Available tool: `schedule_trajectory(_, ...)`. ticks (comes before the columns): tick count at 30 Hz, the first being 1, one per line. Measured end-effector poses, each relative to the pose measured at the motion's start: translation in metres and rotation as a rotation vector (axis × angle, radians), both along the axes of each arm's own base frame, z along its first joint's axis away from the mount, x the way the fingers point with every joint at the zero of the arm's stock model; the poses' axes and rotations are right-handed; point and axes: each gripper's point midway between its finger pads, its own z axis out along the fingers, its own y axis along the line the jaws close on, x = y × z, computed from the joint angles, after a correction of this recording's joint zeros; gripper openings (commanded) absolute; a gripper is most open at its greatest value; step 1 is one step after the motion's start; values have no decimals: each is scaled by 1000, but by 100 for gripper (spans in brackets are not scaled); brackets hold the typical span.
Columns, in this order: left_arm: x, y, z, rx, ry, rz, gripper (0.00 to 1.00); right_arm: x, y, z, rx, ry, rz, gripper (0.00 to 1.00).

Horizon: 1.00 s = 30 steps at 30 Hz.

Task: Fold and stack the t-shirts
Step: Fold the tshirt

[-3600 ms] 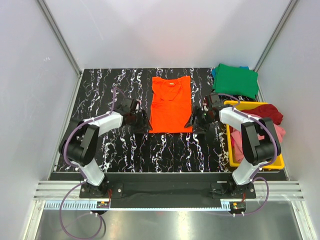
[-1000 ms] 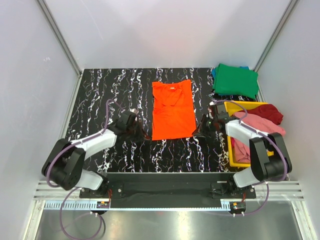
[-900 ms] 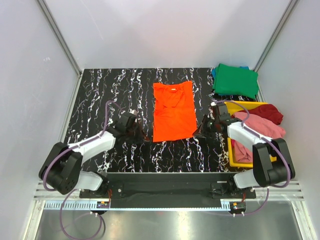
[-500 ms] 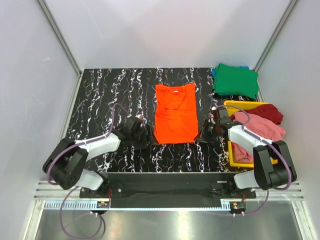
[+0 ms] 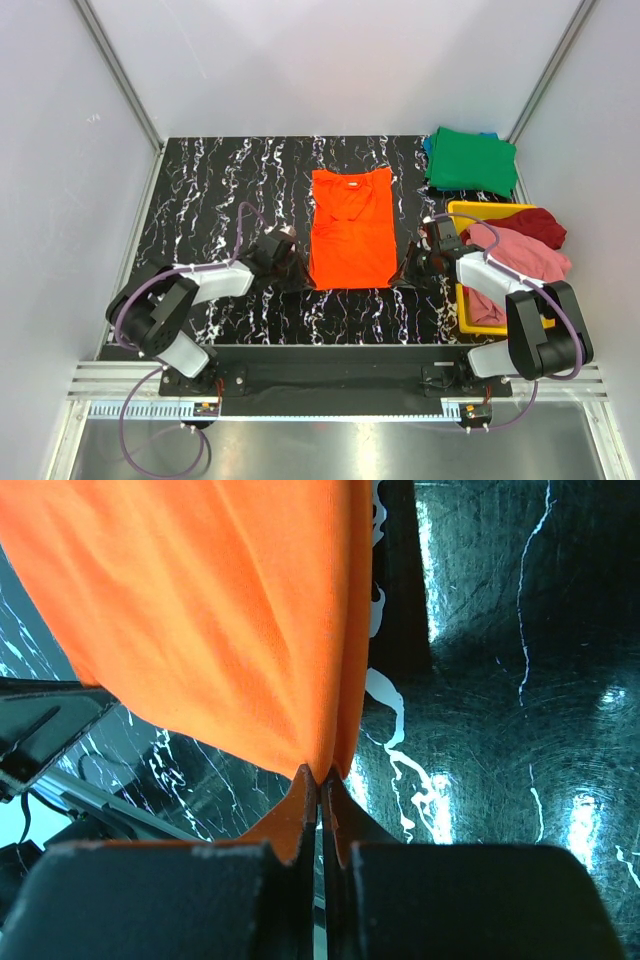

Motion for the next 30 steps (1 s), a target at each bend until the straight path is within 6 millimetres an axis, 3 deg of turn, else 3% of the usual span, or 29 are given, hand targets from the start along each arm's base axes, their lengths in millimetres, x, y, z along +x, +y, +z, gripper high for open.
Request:
schedule_trajectory(2, 1, -1, 0, -2, -4, 2, 0, 0, 0, 0, -1, 0, 1, 0)
schedule_trajectory(8, 0, -1, 1, 1, -7, 0, 0, 0, 0, 0, -1, 1, 1, 0)
schedule_trajectory(12, -11, 4, 8, 27, 4, -5, 0, -6, -1, 7, 3, 3, -5, 0)
schedule_trajectory(19, -41, 1, 61, -23, -61, -45, 0, -17, -4, 54, 26, -76, -11, 0)
schedule_trajectory(22, -43, 6, 77, -10, -63, -38, 0, -14, -3, 72, 30, -94, -10, 0)
schedule_trajectory(26, -31, 5, 107, 7, -89, -28, 0, -2, -3, 102, 22, -131, -3, 0)
schedule_trajectory(30, 2, 7, 141, 2, -142, 3, 0, 25, -4, 132, -16, -198, -6, 0)
